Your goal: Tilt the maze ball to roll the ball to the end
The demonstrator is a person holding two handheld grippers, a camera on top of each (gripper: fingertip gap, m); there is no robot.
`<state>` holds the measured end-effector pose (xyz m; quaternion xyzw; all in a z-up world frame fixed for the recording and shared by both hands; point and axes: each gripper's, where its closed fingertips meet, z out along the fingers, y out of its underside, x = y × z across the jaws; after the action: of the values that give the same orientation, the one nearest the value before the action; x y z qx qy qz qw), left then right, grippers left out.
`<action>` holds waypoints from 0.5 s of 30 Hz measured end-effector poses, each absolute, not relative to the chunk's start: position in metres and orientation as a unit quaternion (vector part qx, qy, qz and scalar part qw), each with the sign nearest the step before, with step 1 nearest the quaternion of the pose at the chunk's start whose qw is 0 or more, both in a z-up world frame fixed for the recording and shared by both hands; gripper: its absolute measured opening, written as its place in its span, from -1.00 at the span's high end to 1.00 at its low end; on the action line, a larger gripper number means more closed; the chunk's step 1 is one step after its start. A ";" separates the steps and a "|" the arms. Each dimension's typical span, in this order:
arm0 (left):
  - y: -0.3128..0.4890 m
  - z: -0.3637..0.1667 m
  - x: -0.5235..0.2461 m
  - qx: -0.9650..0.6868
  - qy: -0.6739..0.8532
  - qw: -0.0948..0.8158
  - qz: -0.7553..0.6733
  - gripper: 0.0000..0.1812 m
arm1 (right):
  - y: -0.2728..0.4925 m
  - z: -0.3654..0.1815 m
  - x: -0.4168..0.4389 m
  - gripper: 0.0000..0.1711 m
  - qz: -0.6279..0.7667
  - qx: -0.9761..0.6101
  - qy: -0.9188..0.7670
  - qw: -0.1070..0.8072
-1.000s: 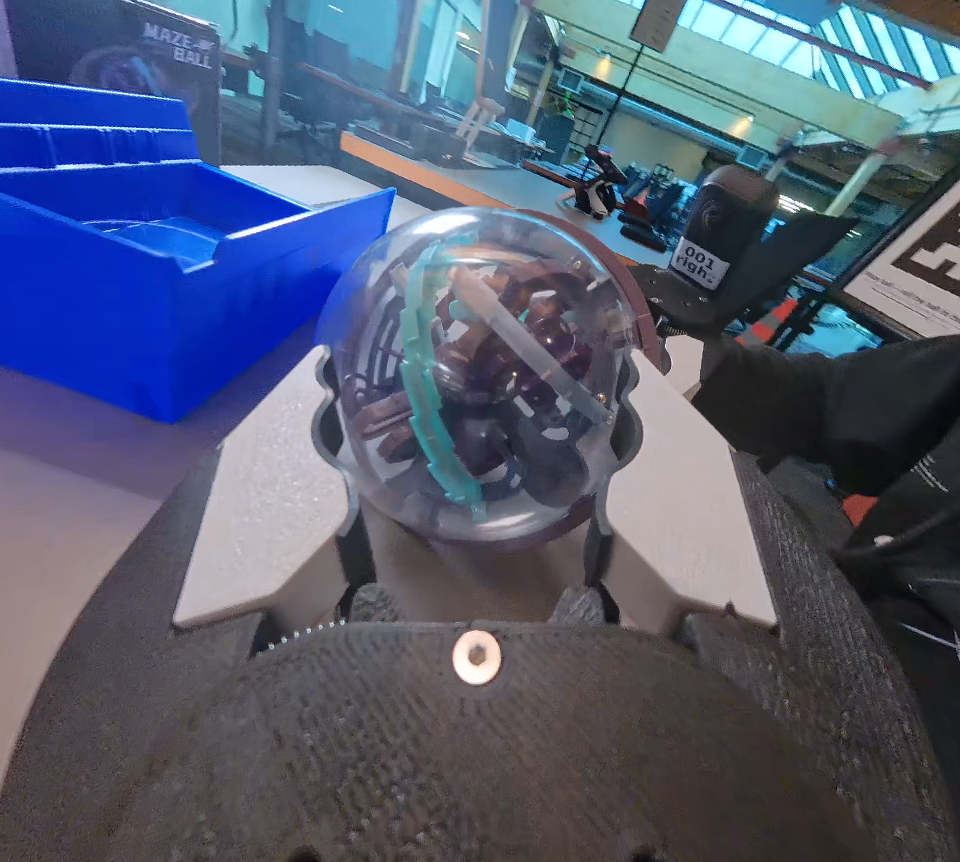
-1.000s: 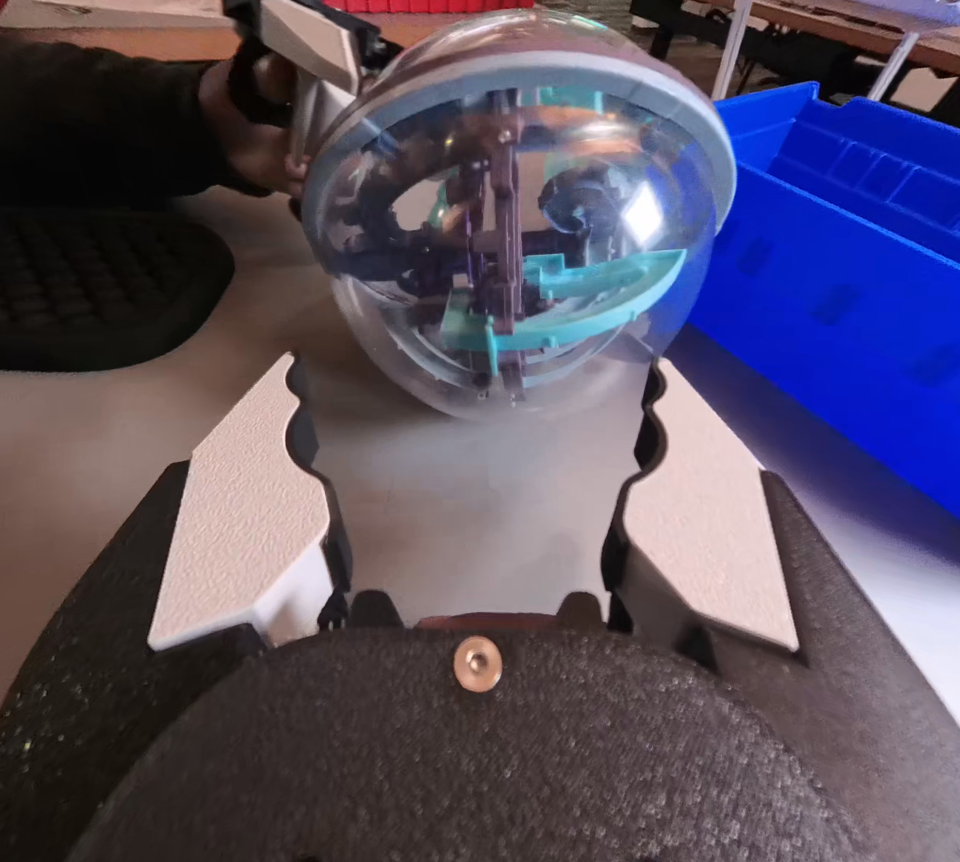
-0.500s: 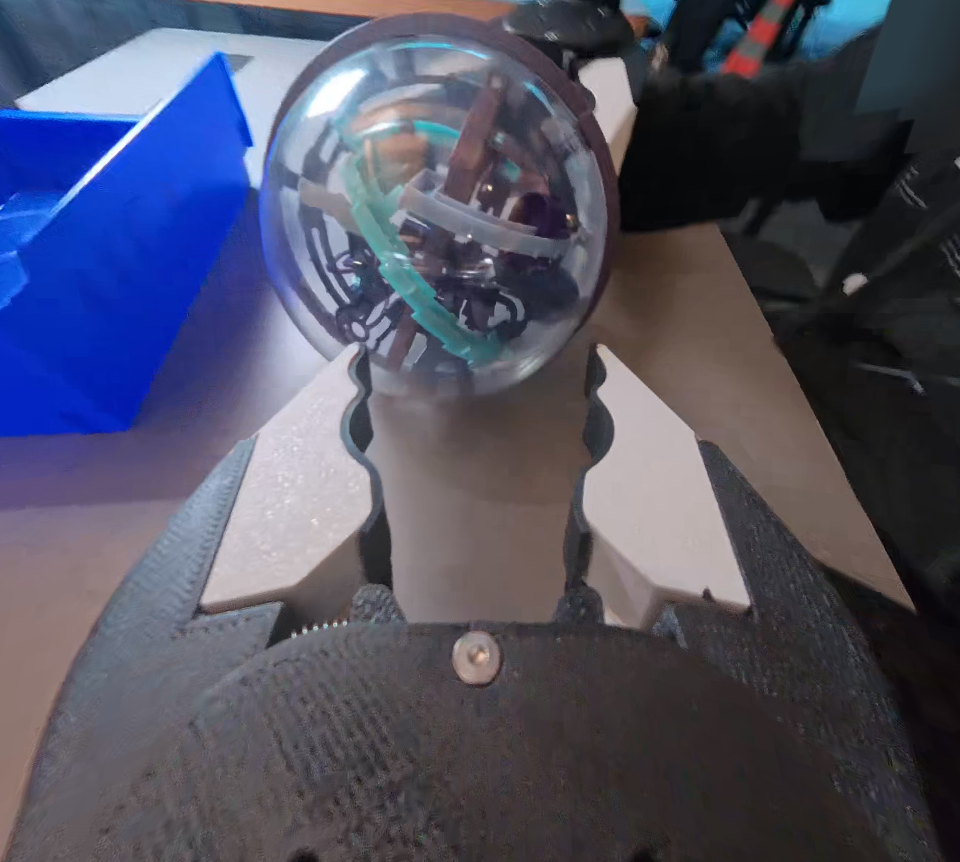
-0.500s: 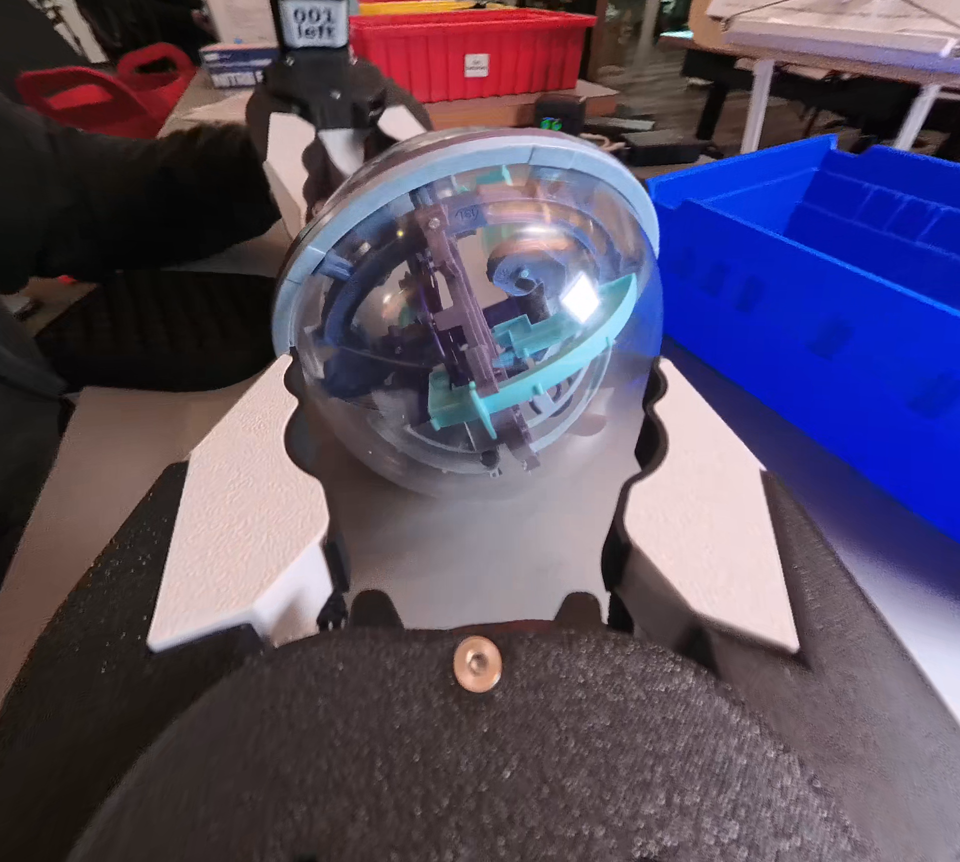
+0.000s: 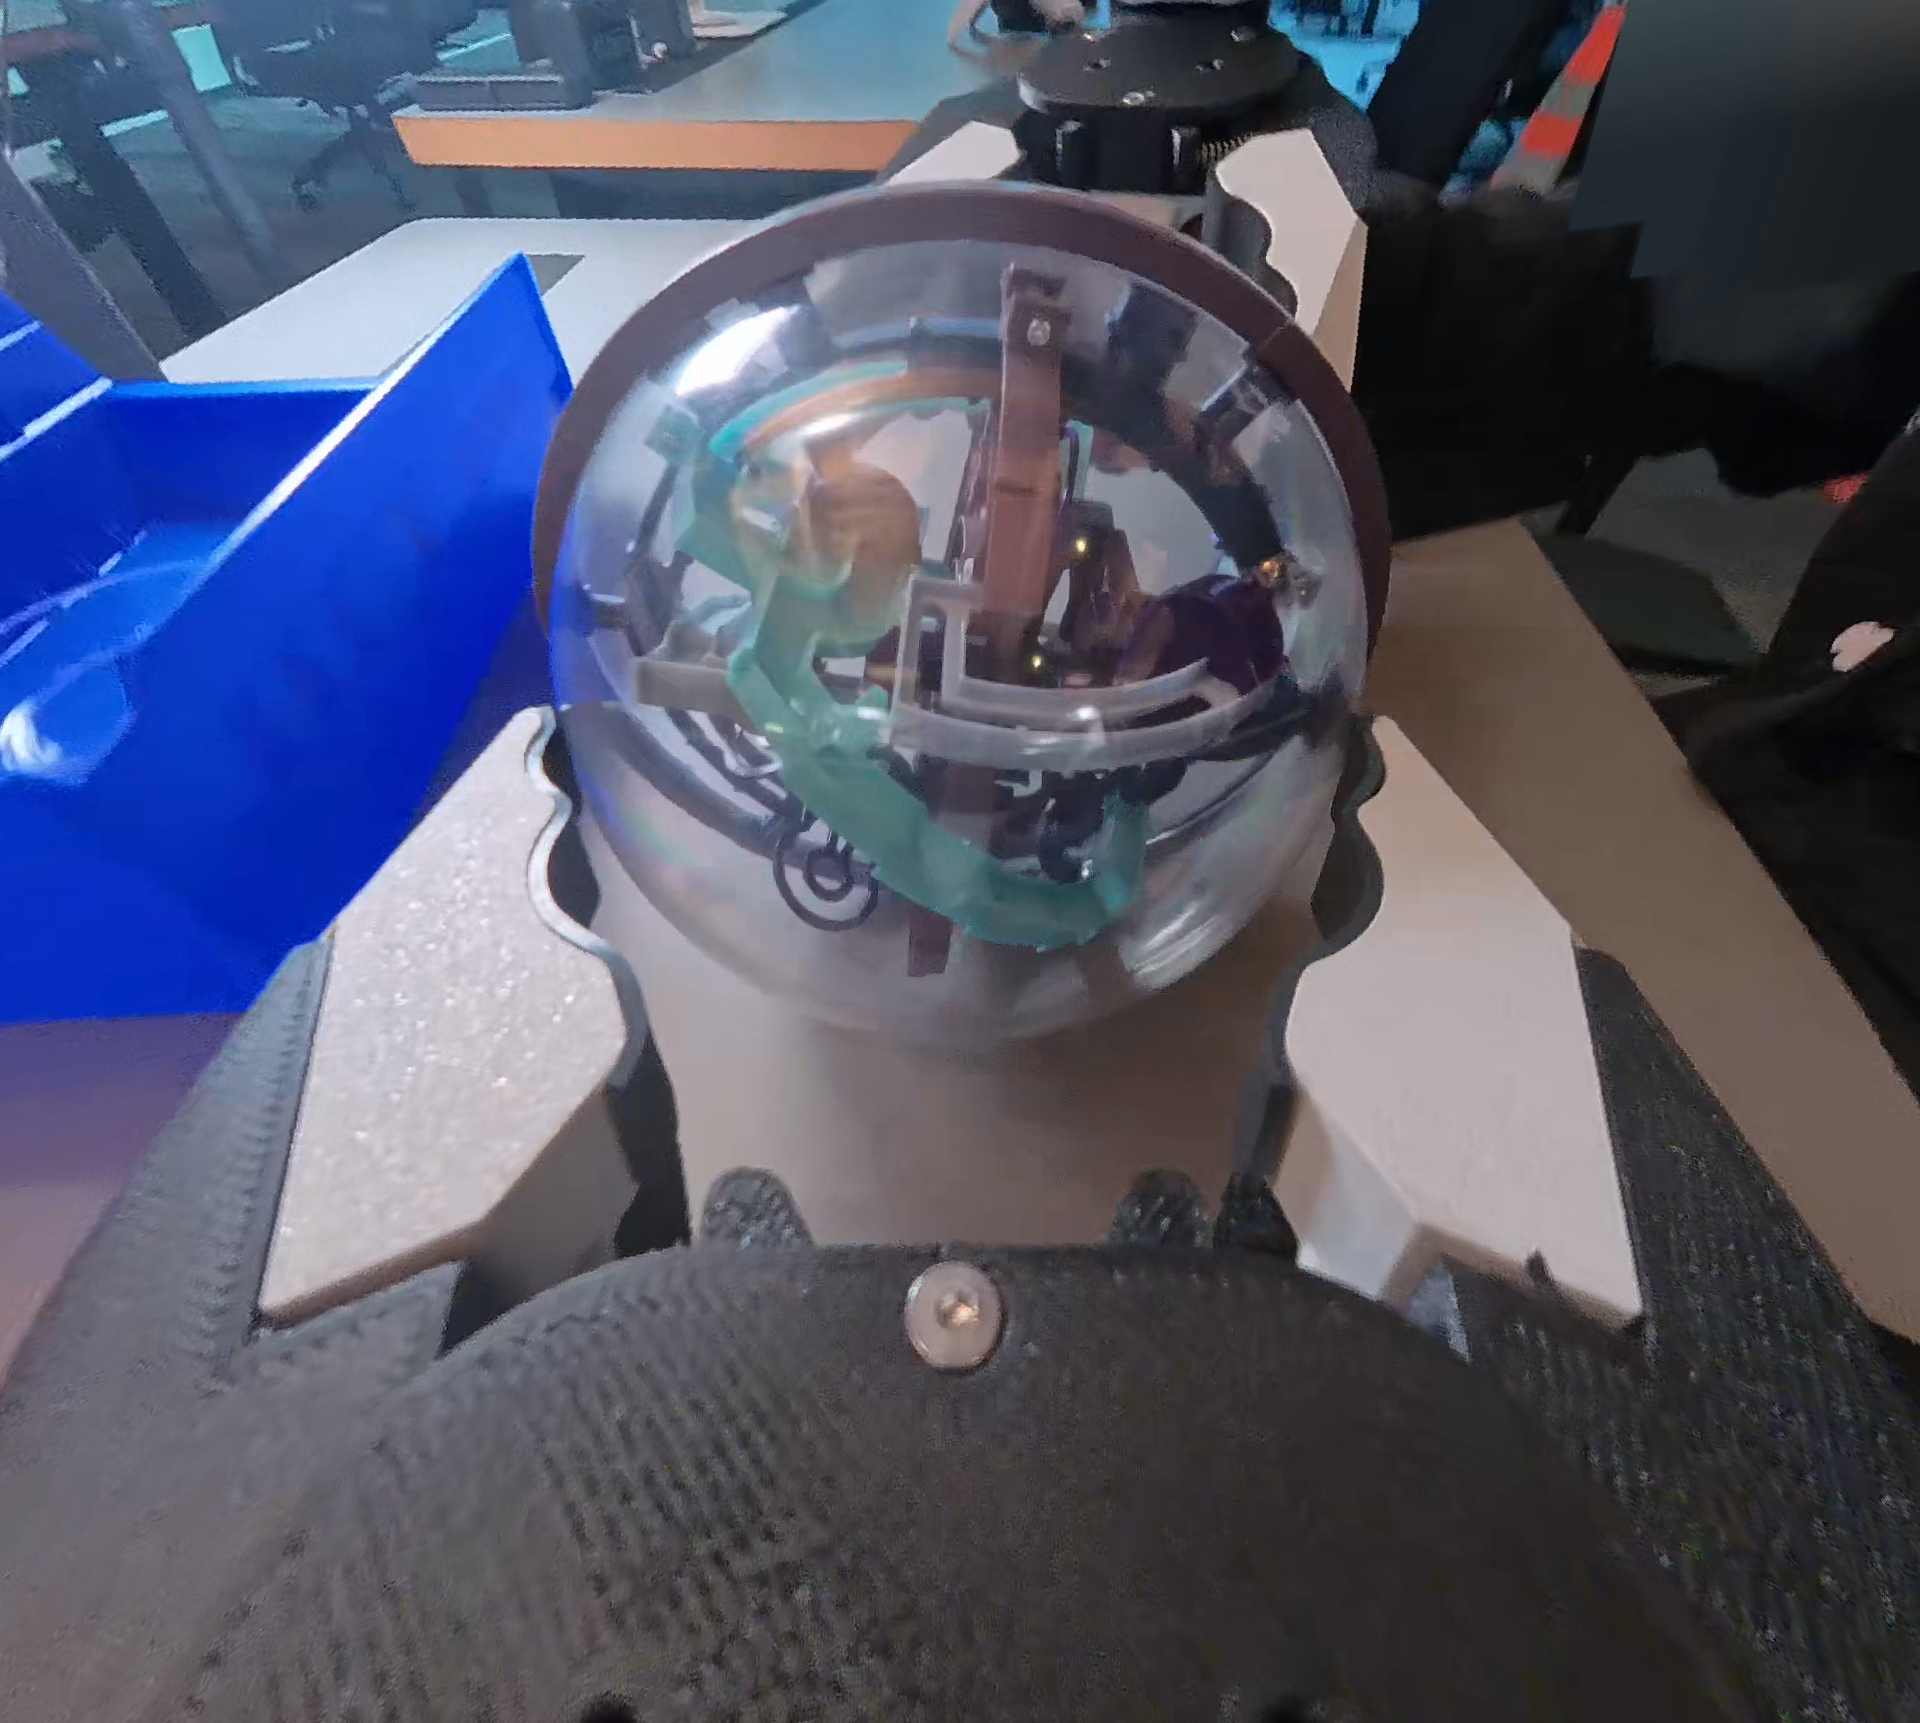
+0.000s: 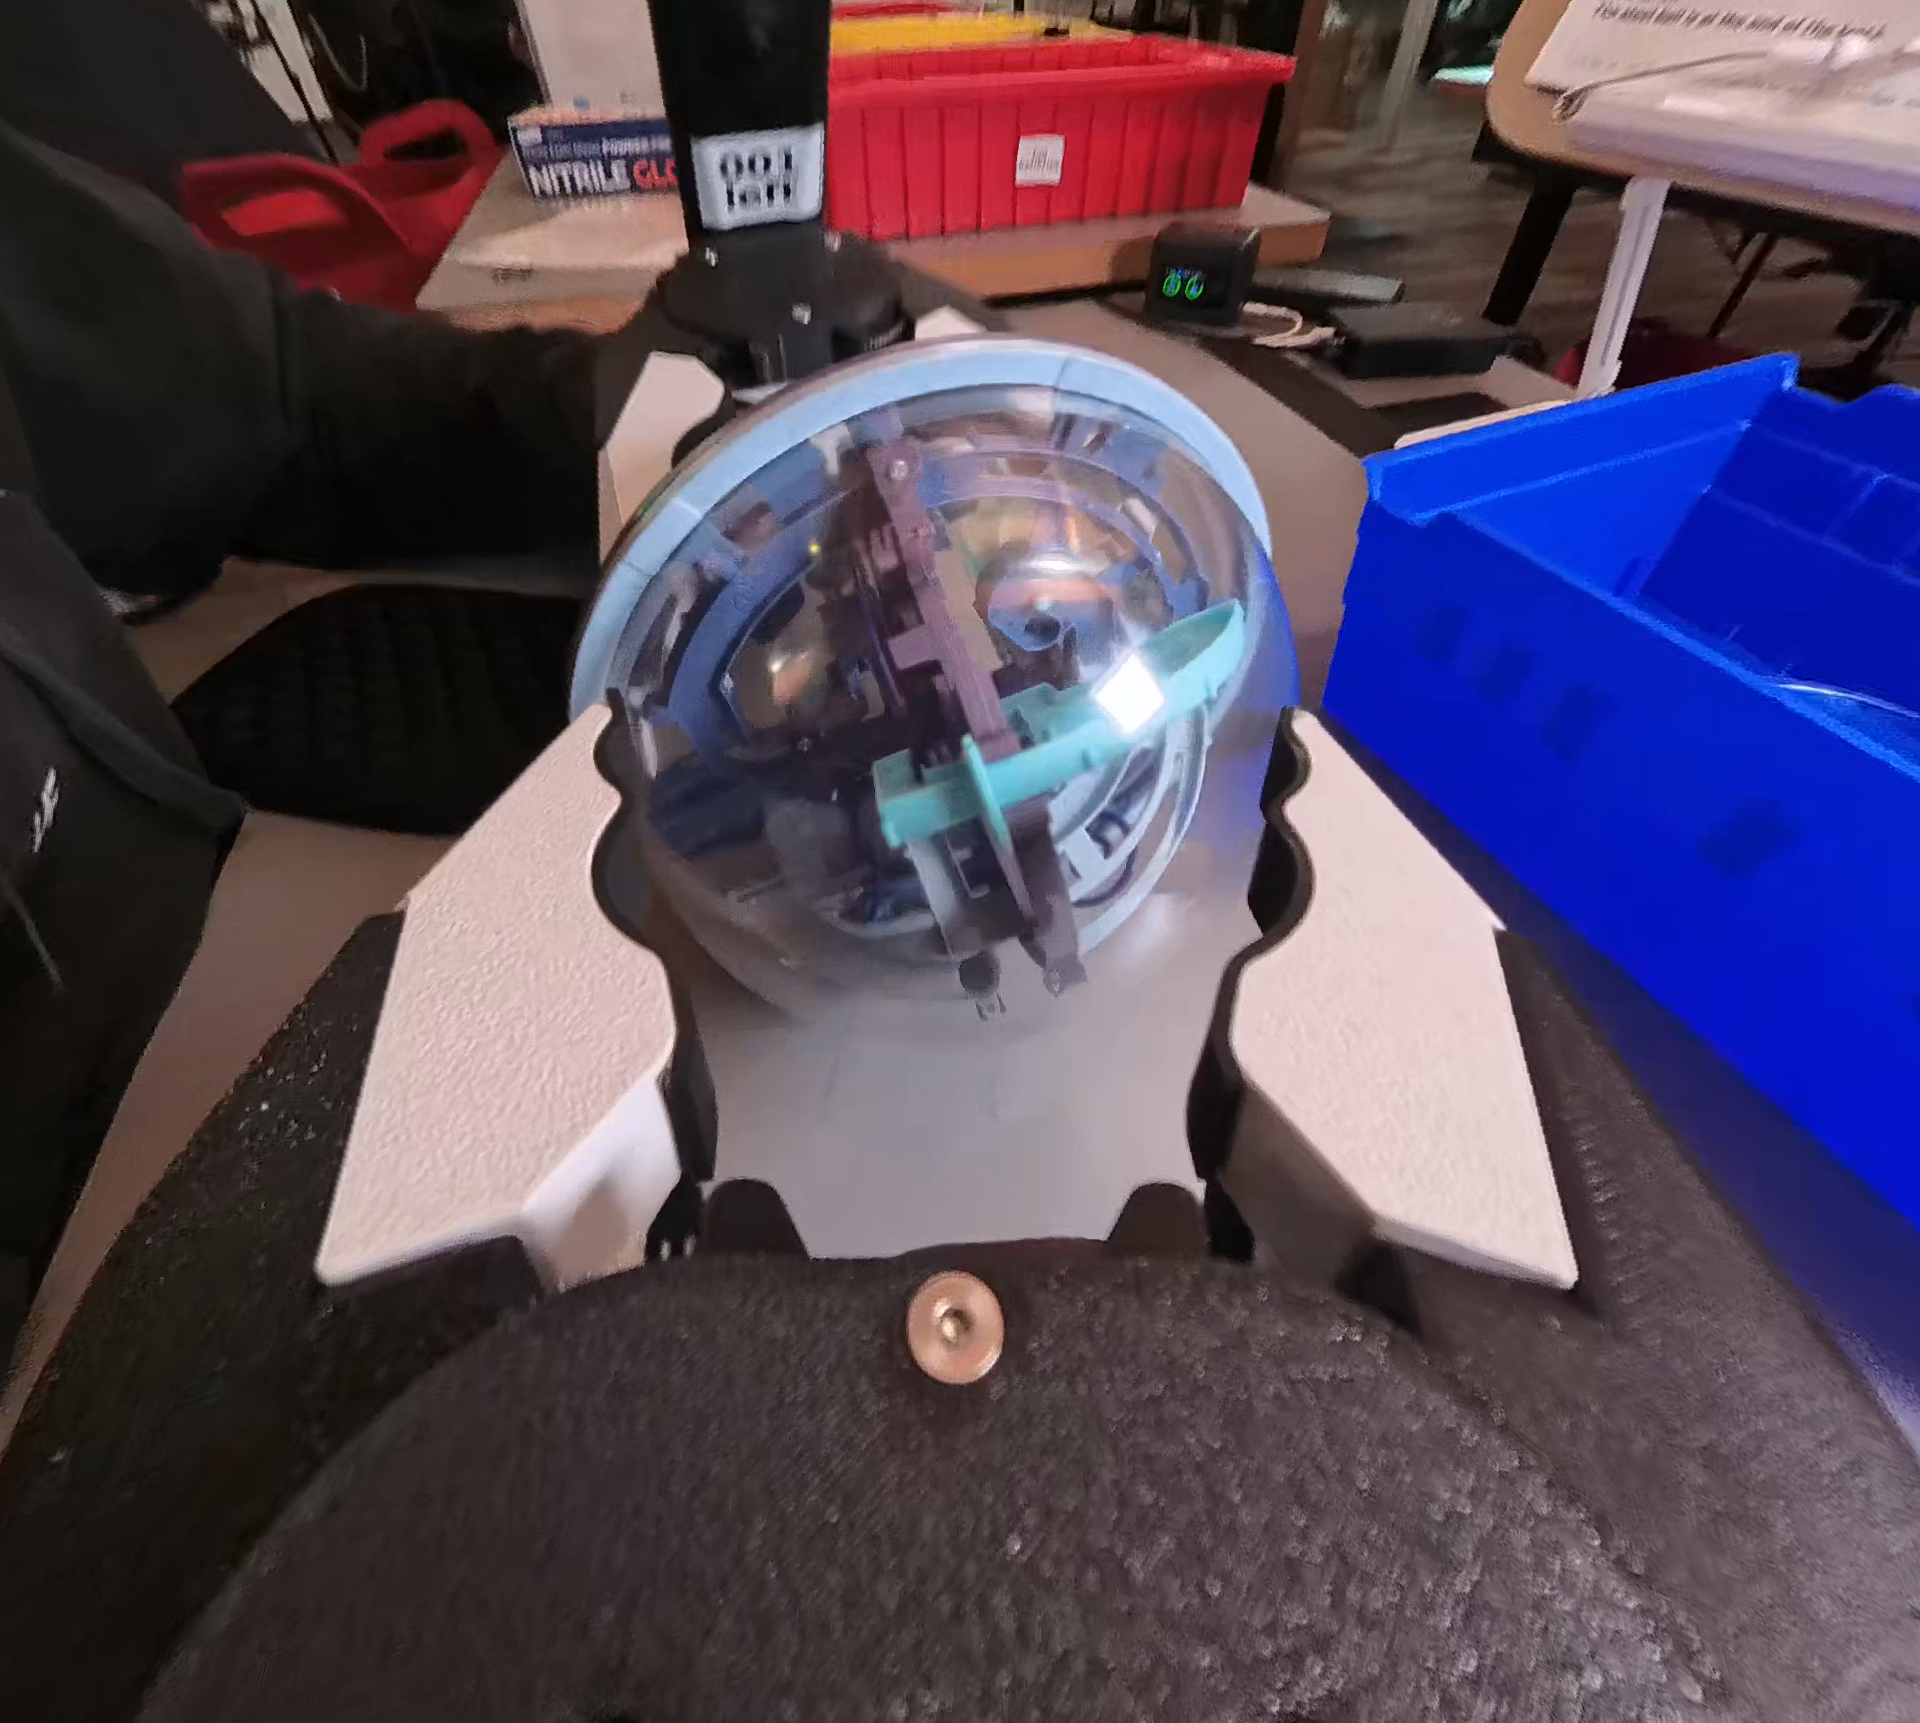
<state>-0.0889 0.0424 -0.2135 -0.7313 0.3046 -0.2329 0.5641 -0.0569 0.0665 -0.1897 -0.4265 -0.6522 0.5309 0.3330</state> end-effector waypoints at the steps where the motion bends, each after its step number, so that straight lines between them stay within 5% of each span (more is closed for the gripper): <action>1: 0.042 -0.215 -0.091 -0.731 0.289 0.568 -0.243 -0.55 | 0.068 -0.188 -0.057 -0.37 0.536 -0.428 -0.644 0.338; 15: 0.042 -0.251 -0.087 -0.779 0.223 0.523 -0.264 -0.46 | 0.080 -0.221 -0.048 -0.50 0.539 -0.469 -0.633 0.298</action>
<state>-0.0868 0.0421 -0.2515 -0.7794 0.2230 -0.2642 0.5225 -0.0484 0.0798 -0.2205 -0.4686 -0.6335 0.5391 0.2975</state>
